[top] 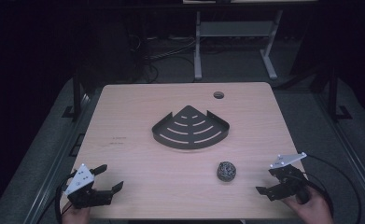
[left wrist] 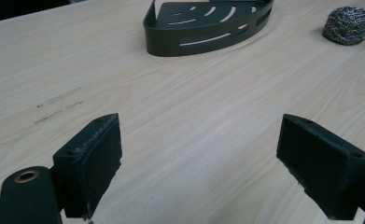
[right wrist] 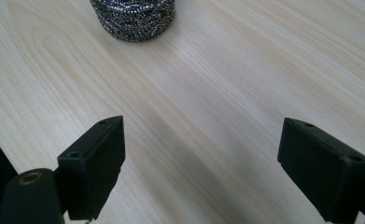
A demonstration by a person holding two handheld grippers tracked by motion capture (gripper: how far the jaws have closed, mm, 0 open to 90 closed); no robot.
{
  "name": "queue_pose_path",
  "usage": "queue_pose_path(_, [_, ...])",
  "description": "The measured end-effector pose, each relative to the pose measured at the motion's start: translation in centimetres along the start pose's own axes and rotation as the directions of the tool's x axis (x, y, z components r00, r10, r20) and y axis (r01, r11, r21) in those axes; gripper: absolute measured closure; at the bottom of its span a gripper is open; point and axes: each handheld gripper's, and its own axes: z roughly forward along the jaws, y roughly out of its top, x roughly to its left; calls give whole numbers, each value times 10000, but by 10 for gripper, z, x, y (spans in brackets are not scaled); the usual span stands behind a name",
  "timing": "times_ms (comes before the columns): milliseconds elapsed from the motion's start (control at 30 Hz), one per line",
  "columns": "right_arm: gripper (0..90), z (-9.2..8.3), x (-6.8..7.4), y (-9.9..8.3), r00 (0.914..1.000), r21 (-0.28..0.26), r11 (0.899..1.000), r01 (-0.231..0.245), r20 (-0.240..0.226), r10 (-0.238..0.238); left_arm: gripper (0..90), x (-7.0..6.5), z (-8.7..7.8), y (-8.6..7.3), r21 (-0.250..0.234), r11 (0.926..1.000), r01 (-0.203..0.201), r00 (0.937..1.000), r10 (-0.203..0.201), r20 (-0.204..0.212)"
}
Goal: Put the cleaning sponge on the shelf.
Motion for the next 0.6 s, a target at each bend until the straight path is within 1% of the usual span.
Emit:
queue_pose_path(233, [147,3,4,9,9994,140,9994,322,-106,-320,133,0,0,0,18,10000,-17,10000,17,-14])
queue_pose_path(300, [147,3,6,14,9985,110,9985,529,-122,-528,133,0,0,0,18,10000,-12,10000,12,-14])
queue_pose_path(600, [146,7,11,26,9964,260,9965,796,-318,-788,133,1,-1,0,4,10000,-4,10000,4,-23])
